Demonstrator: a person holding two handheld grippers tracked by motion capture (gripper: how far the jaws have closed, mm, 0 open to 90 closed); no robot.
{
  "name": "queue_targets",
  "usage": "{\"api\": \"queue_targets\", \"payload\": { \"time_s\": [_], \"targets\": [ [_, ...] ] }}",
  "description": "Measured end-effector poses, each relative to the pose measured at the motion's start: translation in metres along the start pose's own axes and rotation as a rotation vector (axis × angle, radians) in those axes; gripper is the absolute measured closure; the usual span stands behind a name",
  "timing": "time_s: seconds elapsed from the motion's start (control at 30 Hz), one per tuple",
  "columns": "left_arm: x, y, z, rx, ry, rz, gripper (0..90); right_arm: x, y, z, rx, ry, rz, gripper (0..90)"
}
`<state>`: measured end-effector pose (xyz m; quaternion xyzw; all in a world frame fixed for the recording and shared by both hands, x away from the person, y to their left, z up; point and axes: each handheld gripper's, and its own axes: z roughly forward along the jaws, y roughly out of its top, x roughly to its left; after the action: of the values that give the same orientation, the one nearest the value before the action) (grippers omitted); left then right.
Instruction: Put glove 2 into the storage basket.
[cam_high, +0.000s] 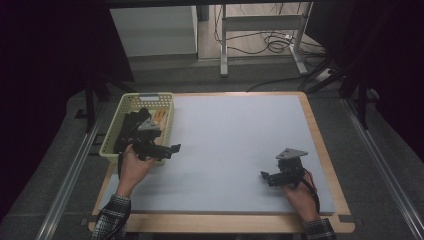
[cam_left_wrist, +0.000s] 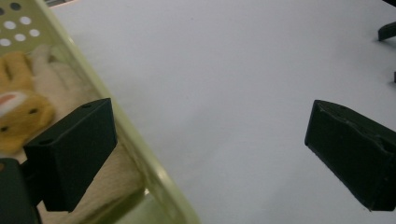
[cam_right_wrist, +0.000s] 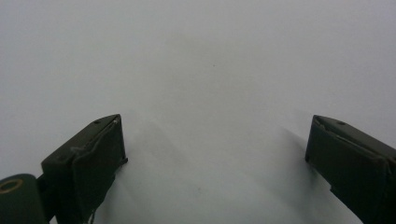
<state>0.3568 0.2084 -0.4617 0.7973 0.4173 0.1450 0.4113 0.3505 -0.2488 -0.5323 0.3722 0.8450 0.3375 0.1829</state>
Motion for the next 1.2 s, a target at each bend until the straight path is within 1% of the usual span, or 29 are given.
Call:
{"api": "queue_targets", "payload": {
  "time_s": [0.17,0.6,0.83,1.03,1.2],
  "targets": [
    [-0.014,-0.001,0.005,0.001,-0.016,0.035,2.5,0.0,0.0,0.0,0.0,0.0,0.001,4.5],
    [-0.049,-0.007,0.019,0.0,-0.079,0.098,2.3,0.0,0.0,0.0,-0.001,-0.001,0.0,4.5],
    [-0.067,-0.014,0.029,0.002,-0.096,0.133,2.3,0.0,0.0,0.0,0.0,-0.001,0.0,4.5],
    [-0.077,-0.024,0.039,0.012,-0.112,0.148,2.2,0.0,0.0,0.0,0.0,0.0,0.0,4.5],
    [-0.078,-0.034,0.049,0.026,-0.117,0.145,2.0,0.0,0.0,0.0,0.0,-0.001,0.0,4.5]
  ]
}}
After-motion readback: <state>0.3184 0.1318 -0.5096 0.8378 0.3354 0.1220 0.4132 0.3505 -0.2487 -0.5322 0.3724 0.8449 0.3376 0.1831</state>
